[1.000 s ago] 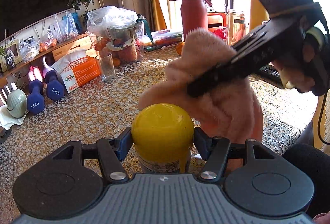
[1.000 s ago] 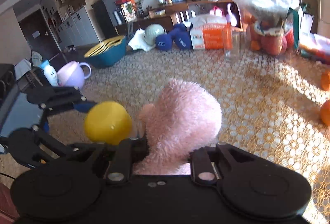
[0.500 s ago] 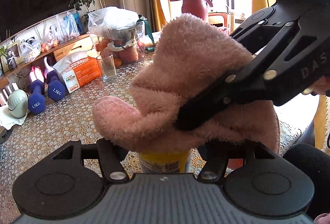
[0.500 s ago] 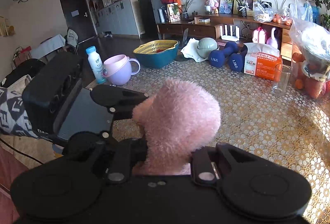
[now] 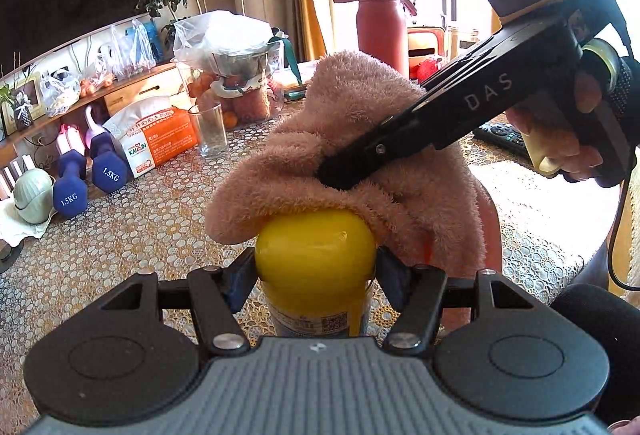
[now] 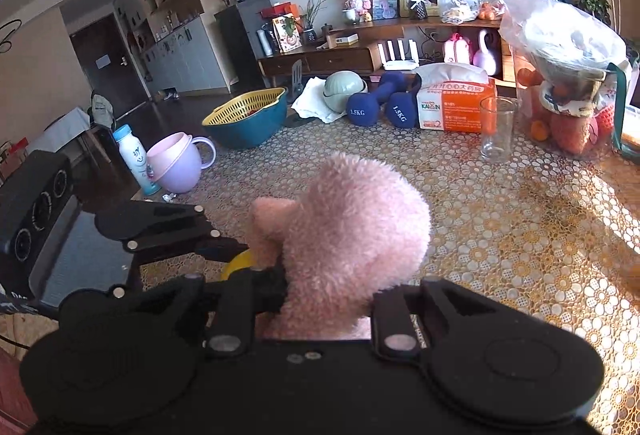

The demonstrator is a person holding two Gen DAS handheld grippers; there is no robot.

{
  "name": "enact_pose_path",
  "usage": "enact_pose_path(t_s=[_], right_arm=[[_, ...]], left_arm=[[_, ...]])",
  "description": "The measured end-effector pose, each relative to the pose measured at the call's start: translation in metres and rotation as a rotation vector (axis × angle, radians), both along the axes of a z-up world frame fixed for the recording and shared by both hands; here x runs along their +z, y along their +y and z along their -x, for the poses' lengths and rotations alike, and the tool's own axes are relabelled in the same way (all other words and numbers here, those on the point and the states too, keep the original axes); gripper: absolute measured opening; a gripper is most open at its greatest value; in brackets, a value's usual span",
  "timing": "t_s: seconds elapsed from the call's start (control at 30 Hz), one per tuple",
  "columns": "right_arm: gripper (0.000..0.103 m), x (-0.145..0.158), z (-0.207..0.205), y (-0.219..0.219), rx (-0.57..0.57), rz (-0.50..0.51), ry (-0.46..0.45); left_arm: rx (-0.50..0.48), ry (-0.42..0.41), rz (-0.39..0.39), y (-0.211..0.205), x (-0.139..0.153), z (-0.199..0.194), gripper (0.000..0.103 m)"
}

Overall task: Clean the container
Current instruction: 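Wipe the jar's lid once more with the towel in the right tool, then set the jar upright on the table with the left tool while the right tool lays the towel down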

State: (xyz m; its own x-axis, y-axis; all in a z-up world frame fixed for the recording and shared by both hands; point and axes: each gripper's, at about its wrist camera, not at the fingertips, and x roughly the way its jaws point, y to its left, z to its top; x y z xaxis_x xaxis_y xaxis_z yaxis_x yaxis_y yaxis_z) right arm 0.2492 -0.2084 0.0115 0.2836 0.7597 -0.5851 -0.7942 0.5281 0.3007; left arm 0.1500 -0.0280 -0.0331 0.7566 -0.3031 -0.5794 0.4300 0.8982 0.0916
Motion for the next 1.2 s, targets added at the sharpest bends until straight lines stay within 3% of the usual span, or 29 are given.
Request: enact_pose_path(t_s=[0.37, 0.53, 0.63, 0.73, 0.87, 1.03, 1.2], right_arm=[[0.019, -0.046, -0.01, 0.002, -0.041, 0.061, 0.11], [0.02, -0.077, -0.005, 0.004, -0.043, 0.161, 0.147], [0.021, -0.082, 0.0, -0.005, -0.081, 0.131, 0.144], [0.032, -0.076, 0.005, -0.009, -0.123, 0.143, 0.099], [0.061, -0.067, 0.013, -0.02, -0.19, 0.166, 0.016], [0.068, -0.06, 0.02, -0.037, -0.276, 0.174, -0.02], [0.073, -0.044, 0.04, -0.052, -0.343, 0.119, -0.064]], left_arm=[[-0.001, -0.002, 0.002, -0.001, -0.001, 0.001, 0.062], [0.003, -0.002, 0.005, 0.0, -0.001, 0.001, 0.063], [0.013, -0.003, 0.001, -0.001, -0.001, 0.002, 0.063], [0.022, -0.013, -0.01, -0.003, -0.001, 0.003, 0.064], [0.049, -0.01, -0.012, -0.002, -0.002, 0.002, 0.071], [0.075, -0.008, 0.0, 0.0, 0.001, 0.004, 0.075], [0.11, 0.005, 0.032, 0.005, 0.006, 0.011, 0.082]])
